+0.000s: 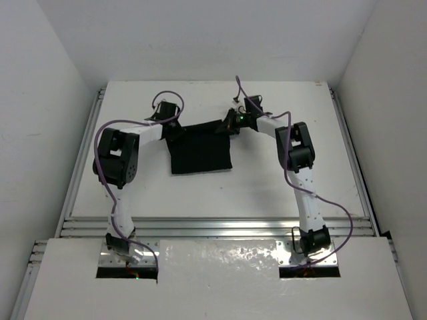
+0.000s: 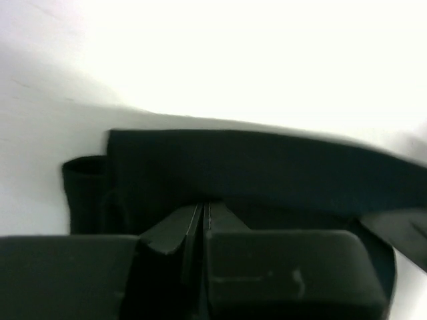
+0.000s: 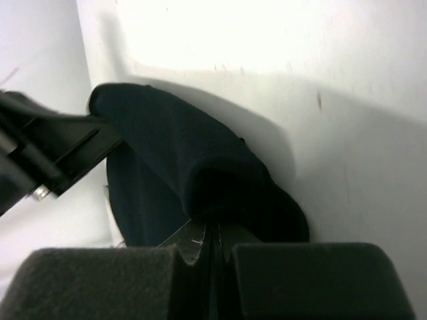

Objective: Fold and stack the t-shirts
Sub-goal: Smooth out wrinkles on the folded tshirt

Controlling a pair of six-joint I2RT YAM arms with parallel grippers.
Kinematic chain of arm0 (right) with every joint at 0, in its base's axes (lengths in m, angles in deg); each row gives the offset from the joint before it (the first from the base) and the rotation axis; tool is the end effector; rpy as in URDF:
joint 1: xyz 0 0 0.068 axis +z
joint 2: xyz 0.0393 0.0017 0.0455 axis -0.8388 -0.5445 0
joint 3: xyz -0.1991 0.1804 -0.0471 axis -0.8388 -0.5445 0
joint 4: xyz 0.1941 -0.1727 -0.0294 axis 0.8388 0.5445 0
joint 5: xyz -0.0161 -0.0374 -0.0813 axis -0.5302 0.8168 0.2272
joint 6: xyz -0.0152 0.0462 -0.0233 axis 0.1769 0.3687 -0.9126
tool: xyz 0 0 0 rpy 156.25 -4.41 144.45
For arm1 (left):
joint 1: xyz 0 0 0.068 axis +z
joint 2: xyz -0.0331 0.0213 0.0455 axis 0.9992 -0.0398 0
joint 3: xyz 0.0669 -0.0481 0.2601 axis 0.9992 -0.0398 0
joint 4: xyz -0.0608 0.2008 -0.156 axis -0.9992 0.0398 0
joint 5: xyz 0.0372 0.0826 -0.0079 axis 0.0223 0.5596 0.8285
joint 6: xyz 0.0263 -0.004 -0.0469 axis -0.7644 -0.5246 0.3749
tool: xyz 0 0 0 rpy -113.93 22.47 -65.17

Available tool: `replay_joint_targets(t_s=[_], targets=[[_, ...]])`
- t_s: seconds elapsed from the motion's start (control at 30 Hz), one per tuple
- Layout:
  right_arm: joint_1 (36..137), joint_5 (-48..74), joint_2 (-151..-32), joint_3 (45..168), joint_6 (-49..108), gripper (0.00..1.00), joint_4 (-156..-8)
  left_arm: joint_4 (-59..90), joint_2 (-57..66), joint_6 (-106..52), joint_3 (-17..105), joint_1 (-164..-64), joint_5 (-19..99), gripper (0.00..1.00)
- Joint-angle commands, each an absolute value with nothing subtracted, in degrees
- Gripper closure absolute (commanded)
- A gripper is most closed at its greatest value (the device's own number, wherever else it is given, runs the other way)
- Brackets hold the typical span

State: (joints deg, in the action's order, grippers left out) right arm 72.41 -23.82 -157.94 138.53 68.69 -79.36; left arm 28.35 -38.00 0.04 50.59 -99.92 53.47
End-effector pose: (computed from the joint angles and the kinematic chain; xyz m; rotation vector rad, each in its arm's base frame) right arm 0.5160 0.1679 0.0756 0.2263 2.4823 1.3999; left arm 0.4331 -0.0902 0.1537 -0.6113 2.3780 -0.2821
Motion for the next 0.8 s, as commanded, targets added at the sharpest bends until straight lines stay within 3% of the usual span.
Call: replay_joint_targets(t_s=[0.0,0.1,0.2,0.3,0.37,0.4,0.47,0.5,0.53,0.77], targets=[[72.04,-18.23,-156.87,130.76,72.29,1.0,-79.15,28.72,-40.65,-1.11,51.14,-97.04,55.45,1.0],[72.04,-18.33,-151.61,119.11,76.08,1.0,-89.03,29.08,-41.36,-2.33,52.11,-96.24,56.15,1.0],[71.95,-20.43,-147.47,116.85,76.27,1.0,-93.22,29.52,-38.82,-3.39,52.73,-96.07,54.49,1.0],[71.42,-22.72,-146.24,122.2,73.72,0.86,-89.2,30.57,-31.28,-3.04,51.76,-96.15,53.87,0.73],[71.34,-21.42,-144.75,125.63,68.47,0.78,-84.11,31.45,-28.36,-3.04,51.58,-96.15,53.86,0.68],[71.34,-20.36,-143.96,128.17,67.05,0.6,-78.34,33.98,-26.17,-2.61,51.76,-96.15,54.91,0.63],[71.34,-15.2,-140.63,129.68,63.53,0.4,-72.25,38.11,-25.01,-2.43,53.59,-96.07,56.58,0.56],[71.42,-13.08,-139.39,129.34,62.99,0.11,-66.91,43.61,-24.66,-1.12,54.3,-95.89,59.29,0.46],[71.51,-10.79,-138.07,128.82,62.82,0.01,-64.33,44.97,-24.57,-1.11,54.4,-95.72,59.58,0.44],[73.88,0.55,-131.82,122.56,62.38,0.01,-55.02,46.41,-32.03,-4.95,54.75,-92.47,51.07,0.45]])
